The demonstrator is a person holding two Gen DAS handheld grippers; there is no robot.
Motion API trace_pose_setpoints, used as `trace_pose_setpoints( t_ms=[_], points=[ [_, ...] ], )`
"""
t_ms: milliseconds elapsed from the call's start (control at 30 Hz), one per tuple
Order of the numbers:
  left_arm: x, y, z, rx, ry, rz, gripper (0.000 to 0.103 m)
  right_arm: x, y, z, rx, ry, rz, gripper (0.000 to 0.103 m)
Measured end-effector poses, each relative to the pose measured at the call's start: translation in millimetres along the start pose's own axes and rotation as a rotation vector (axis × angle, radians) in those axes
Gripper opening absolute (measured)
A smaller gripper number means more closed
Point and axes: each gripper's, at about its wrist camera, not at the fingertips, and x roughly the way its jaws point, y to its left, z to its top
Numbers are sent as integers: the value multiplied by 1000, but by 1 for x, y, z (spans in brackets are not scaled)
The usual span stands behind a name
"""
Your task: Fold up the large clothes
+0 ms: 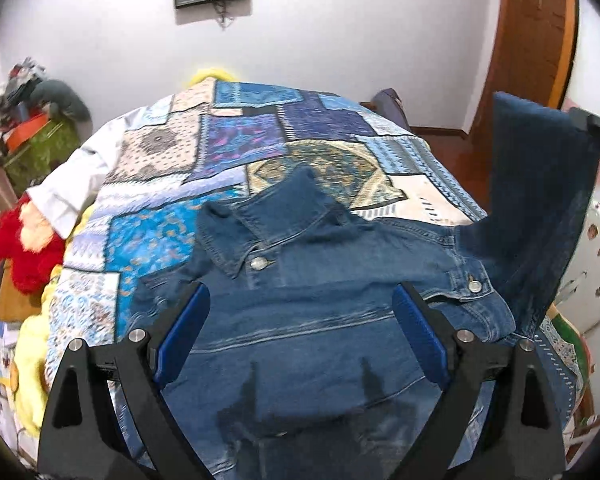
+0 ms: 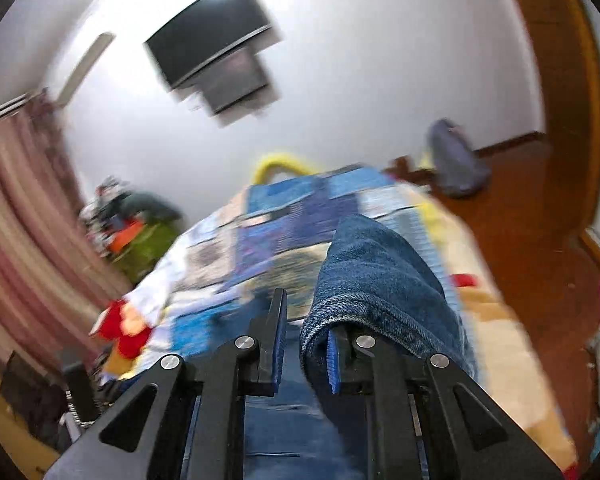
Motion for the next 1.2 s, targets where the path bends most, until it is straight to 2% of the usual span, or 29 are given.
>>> trace_pose_setpoints(
  t_ms=[133,267,333,433,533,600,700,833,1000,1133,1200],
  points=[
    [-13,27,-13,-38,-5,31,93,49,48,-37,-49,124,84,15],
    [-17,54,-28,-100,20,58,93,109,81,-100,-96,320,112,15],
    [-17,66,-36,-138,45,52,93,134,84,-136,-127,426,80,15],
    [-13,77,-46,-188,83,29,93,151,72,-171,-119,541,35,15],
    [-7,78,-53,-215,110,7,93,158,48,-185,-68,630,70,15],
    [-3,72,-54,-212,125,-10,93,148,36,-182,-30,649,112,15],
    [0,55,-53,-183,128,-35,93,131,27,-172,-13,660,96,15],
    [3,21,-42,-101,127,-81,93,97,15,-153,-38,597,65,15],
    [15,-37,-24,88,117,-87,93,49,-9,-119,-135,427,-72,15],
    [44,-83,-15,258,148,-126,93,33,-38,-97,-142,387,-136,15],
    [69,-106,-15,334,195,-109,93,37,-52,-93,-126,383,-166,15]
  ],
)
